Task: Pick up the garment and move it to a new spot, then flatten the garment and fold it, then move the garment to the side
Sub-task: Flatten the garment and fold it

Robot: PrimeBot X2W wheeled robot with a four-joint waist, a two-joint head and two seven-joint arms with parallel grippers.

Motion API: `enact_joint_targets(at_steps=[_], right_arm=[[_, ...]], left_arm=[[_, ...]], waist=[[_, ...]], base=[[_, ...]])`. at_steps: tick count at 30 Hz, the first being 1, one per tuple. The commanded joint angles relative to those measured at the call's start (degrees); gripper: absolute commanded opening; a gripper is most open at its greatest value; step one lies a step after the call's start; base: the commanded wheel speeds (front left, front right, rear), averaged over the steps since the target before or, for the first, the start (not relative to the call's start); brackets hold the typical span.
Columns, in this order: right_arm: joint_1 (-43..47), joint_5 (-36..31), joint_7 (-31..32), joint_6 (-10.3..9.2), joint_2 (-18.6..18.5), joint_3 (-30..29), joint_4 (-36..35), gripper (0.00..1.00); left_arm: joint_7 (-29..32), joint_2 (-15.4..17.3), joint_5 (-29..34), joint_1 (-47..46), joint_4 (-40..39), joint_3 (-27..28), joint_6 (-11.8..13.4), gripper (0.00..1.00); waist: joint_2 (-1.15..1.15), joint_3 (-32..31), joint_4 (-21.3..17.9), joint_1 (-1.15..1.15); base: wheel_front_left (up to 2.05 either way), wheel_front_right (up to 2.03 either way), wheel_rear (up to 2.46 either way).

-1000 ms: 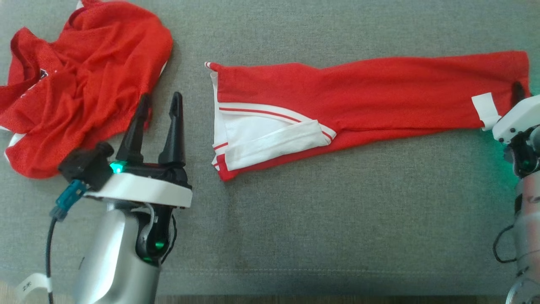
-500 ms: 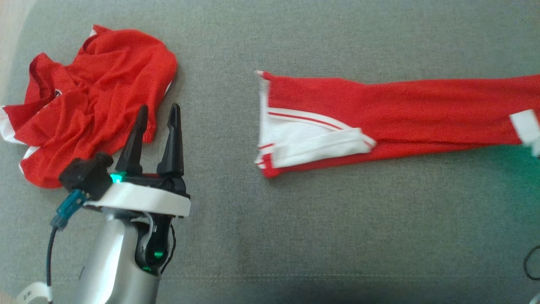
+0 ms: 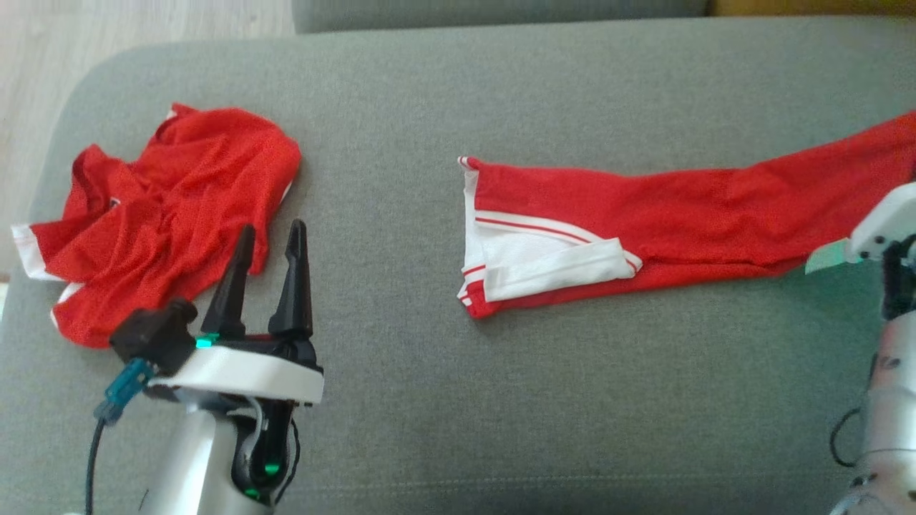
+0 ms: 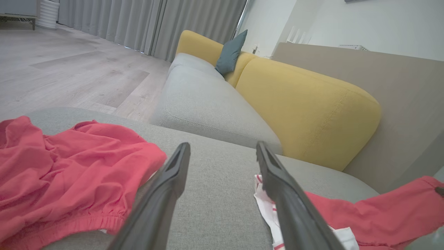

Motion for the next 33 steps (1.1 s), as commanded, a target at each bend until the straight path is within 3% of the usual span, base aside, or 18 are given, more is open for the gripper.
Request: enact_joint_targets(at_steps=[1, 7, 11, 19, 28, 33], right_arm=[[-0.5, 1.9, 0.8, 0.37, 0.6, 3.0, -3.0, 0.00], [0.8, 11.5, 5.6, 0.37, 2.3, 11.4, -8.4, 0.00], [3.0, 22.6, 8.9, 0.37, 2.4, 19.1, -12.4, 0.00], [9.1, 40.4, 9.6, 0.37, 2.4, 32.8, -18.7, 0.00], [12.7, 53.7, 0.8, 0.37, 2.4, 47.7, -12.6, 0.00], [12.2, 57.2, -3.6, 0.37, 2.4, 53.7, -7.4, 0.00]], left_arm=[[-0.3, 0.4, -0.4, -0.8, -2.0, 1.9, 0.3, 1.00], [-0.3, 0.4, -0.9, 0.1, -2.5, 1.4, 0.8, 1.00], [-0.3, 0.4, -1.2, 0.3, -2.5, 0.8, 1.0, 1.00], [-0.3, 0.4, -1.7, 0.6, -2.5, 0.6, 1.2, 1.00], [-0.3, 0.4, -2.3, 0.2, -2.3, -0.6, 1.2, 1.00], [-0.3, 0.4, -2.5, 0.2, -2.2, -1.1, 1.4, 1.00]], waist=[[0.00, -1.4, -0.5, 0.00], [0.00, -2.7, -0.6, 0.00], [0.00, -3.2, -0.3, 0.00], [0.00, -3.7, 0.4, 0.00], [0.00, -3.1, 2.4, 0.00], [0.00, -2.7, 3.5, 0.00]], base=[[0.00, 0.00, 0.00], [0.00, 0.00, 0.00], [0.00, 0.00, 0.00], [0.00, 0.00, 0.00], [0.00, 0.00, 0.00], [0.00, 0.00, 0.00]])
